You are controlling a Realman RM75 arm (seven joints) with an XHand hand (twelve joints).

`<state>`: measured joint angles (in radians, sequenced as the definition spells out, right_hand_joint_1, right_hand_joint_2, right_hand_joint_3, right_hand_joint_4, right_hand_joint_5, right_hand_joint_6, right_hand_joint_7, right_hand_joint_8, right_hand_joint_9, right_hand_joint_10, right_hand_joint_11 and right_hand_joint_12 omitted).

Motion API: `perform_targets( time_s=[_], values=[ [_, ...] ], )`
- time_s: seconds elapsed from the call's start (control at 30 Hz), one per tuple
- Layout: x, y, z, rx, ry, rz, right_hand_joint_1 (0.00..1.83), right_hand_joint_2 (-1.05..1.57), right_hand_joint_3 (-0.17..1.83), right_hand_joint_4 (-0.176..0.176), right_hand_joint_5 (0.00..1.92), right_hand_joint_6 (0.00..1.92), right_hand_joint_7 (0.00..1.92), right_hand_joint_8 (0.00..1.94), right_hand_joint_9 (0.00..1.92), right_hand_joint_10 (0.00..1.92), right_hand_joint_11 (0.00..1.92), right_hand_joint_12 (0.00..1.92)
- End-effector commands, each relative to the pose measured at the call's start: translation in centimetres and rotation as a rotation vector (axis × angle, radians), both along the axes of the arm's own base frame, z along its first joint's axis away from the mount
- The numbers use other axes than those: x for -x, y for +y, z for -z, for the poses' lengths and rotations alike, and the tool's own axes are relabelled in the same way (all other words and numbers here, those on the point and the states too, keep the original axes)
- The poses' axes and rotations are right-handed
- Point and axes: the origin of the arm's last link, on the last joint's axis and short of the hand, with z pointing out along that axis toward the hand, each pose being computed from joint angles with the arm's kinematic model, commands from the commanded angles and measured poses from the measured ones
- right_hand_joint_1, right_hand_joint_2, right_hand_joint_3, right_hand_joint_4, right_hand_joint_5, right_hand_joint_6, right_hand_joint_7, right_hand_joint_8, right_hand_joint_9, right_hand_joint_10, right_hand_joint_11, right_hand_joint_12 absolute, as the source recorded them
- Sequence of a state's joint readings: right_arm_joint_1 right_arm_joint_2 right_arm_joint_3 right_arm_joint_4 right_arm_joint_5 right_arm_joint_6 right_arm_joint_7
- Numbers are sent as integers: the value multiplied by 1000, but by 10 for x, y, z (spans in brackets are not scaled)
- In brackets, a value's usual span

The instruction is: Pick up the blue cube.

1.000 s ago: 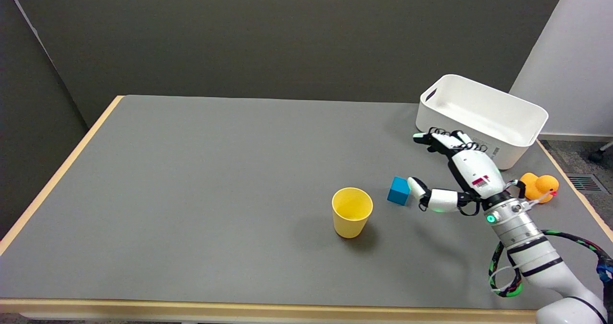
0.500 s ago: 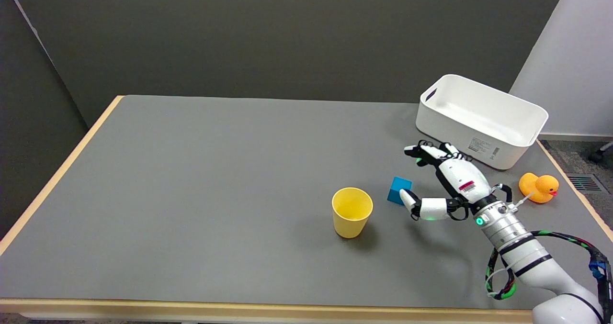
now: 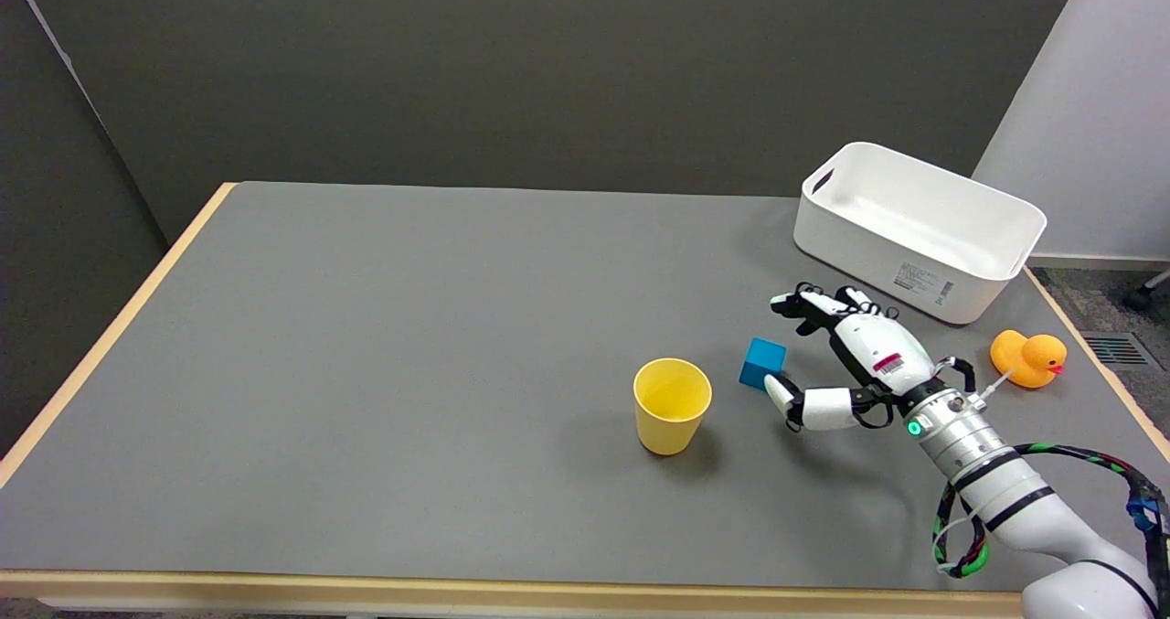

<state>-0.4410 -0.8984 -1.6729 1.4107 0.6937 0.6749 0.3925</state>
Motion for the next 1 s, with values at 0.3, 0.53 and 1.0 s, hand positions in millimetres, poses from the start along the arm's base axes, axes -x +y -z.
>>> perform_targets(
  time_s=[0.3, 0.53, 1.0],
  values=[
    [8, -6, 0, -14, 7, 40, 669, 604, 937, -52, 298, 581, 388, 535, 399, 971, -1, 1921],
    [7, -22, 0, -39, 29, 36, 687, 608, 940, -49, 300, 581, 394, 536, 401, 971, 4, 1921],
    [13, -30, 0, -35, 18, 43, 716, 608, 940, -39, 311, 594, 406, 538, 406, 970, 4, 1921]
  ],
)
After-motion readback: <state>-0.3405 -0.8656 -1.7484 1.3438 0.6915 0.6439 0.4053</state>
